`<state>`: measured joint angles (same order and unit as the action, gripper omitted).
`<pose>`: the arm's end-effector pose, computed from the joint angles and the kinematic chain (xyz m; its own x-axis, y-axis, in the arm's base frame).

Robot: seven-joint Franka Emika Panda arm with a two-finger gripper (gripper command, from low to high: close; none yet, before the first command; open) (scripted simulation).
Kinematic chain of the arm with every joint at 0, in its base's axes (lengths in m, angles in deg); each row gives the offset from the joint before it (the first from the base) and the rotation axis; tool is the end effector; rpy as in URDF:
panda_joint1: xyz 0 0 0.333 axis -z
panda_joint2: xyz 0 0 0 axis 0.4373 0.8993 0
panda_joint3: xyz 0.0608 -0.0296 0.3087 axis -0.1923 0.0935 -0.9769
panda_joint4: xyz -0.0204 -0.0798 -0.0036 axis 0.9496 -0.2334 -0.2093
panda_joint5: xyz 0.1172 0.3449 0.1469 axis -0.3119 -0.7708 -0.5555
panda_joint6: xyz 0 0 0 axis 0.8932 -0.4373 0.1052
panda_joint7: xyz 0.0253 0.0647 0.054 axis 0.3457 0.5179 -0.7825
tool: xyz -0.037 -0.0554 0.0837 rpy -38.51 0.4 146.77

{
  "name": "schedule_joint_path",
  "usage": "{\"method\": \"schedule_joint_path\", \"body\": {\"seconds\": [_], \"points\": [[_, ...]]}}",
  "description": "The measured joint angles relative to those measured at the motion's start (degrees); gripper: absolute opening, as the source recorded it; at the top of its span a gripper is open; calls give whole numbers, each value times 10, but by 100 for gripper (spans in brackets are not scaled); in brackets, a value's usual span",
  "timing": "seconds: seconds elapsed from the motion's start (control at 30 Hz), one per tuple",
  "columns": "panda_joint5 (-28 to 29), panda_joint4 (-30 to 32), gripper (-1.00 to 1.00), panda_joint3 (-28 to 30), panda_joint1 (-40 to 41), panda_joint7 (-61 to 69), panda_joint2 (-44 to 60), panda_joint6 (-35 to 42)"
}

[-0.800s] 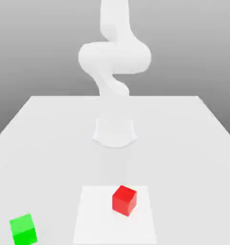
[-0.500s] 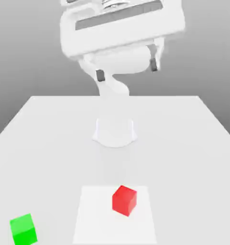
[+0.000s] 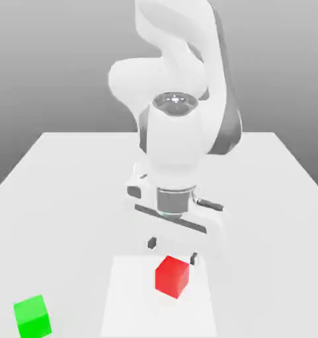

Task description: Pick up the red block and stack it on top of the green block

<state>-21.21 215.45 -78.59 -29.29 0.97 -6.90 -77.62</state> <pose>0.3917 0.0267 0.1907 0.2498 -0.9683 0.0042 -0.9682 -0.2499 -0.0087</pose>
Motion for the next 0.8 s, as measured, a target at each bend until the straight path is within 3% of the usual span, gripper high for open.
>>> {"method": "schedule_joint_path", "body": {"seconds": [0.2,0.23,0.47,0.8], "points": [[3,-9,0,1,-1,-4,78,-66],[2,-10,-100,1,0,-4,89,-75],[4,-10,-100,0,0,-5,90,-77],[-3,6,-100,-4,3,0,-28,24]]}}
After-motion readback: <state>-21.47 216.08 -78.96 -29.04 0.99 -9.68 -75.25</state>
